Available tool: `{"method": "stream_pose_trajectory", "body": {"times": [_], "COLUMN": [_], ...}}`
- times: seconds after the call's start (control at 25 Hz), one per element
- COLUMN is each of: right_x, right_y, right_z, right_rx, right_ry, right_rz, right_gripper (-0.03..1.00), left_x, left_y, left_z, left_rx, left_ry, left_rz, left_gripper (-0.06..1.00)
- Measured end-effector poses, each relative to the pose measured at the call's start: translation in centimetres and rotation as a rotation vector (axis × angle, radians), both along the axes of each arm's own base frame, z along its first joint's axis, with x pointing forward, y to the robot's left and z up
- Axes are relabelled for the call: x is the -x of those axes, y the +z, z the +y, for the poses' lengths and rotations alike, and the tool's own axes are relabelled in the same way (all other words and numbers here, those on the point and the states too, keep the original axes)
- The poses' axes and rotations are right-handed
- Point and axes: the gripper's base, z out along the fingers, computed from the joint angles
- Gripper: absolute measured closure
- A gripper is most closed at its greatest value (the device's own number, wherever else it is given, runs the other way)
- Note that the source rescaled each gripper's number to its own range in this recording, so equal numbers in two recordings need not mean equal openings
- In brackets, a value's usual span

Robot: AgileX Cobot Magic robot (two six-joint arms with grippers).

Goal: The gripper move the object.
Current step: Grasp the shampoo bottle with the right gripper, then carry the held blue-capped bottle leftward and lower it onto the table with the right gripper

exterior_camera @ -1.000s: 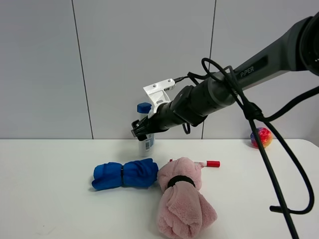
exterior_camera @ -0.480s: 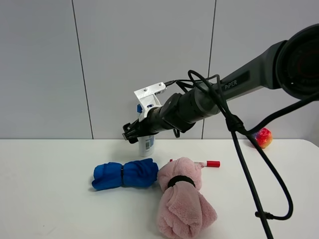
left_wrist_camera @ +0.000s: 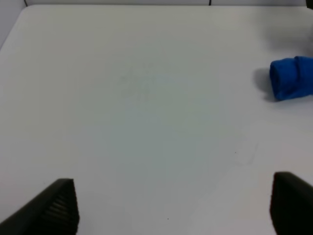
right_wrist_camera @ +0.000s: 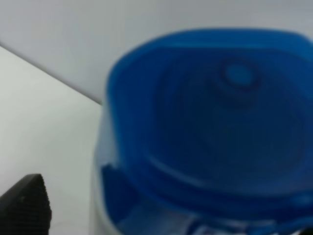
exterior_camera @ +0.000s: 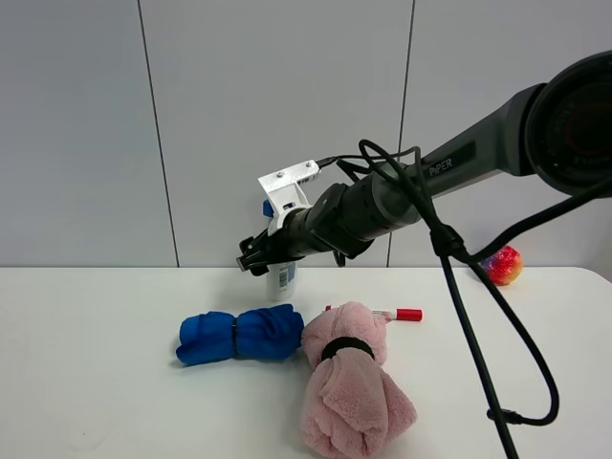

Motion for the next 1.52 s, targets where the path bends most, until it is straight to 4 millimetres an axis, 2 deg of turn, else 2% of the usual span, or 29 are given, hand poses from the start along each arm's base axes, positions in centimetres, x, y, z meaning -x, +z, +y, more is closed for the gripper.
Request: {"method": "stream_pose_trajectory", "body": {"times": [0.12,0.2,0.32,0.48,0.56,0.6,1.08,1.2,1.36,1.52], "right_x": [-0.1,-0.2,-0.2,-0.2,-0.2,-0.2,-0.4,-0.2,0.1,1.0], "right_y": [0.2,0.2,0.3,0.3,0.3,0.3,0.5,1.1,4.0,8.2], "right_z": [-0.1,-0.2,-0.2,-0.2,-0.2,-0.2,-0.3,-0.2,0.0,0.1], "right_rx": [-0.002,-0.003,-0.004,-0.004,-0.007,-0.009,-0.019,-0.026,-0.055,-0.094], "right_ry": [-0.016,-0.023,-0.025,-0.025,-0.027,-0.028,-0.045,-0.031,0.000,0.055], "right_rz": [-0.022,-0.030,-0.033,-0.033,-0.032,-0.031,-0.047,-0.037,-0.044,-0.047], "right_gripper": [0.25,0.32,0.52,0.73,0.88,0.92,0.93,0.95,0.95,0.96], "left_x": [0.0,0.0,0.0,0.0,0.0,0.0,0.0,0.0,0.0,0.0], "left_y": [0.0,0.0,0.0,0.0,0.0,0.0,0.0,0.0,0.0,0.0], "left_z": [0.0,0.0,0.0,0.0,0.0,0.0,0.0,0.0,0.0,0.0], "left_rx": [0.000,0.000,0.000,0.000,0.000,0.000,0.000,0.000,0.000,0.000], "left_ry": [0.000,0.000,0.000,0.000,0.000,0.000,0.000,0.000,0.000,0.000], "left_rz": [0.000,0.000,0.000,0.000,0.000,0.000,0.000,0.000,0.000,0.000], "left_gripper": [-0.06,-0.06,-0.06,-0.06,-0.06,-0.06,-0.06,-0.06,-0.06,-0.06]}}
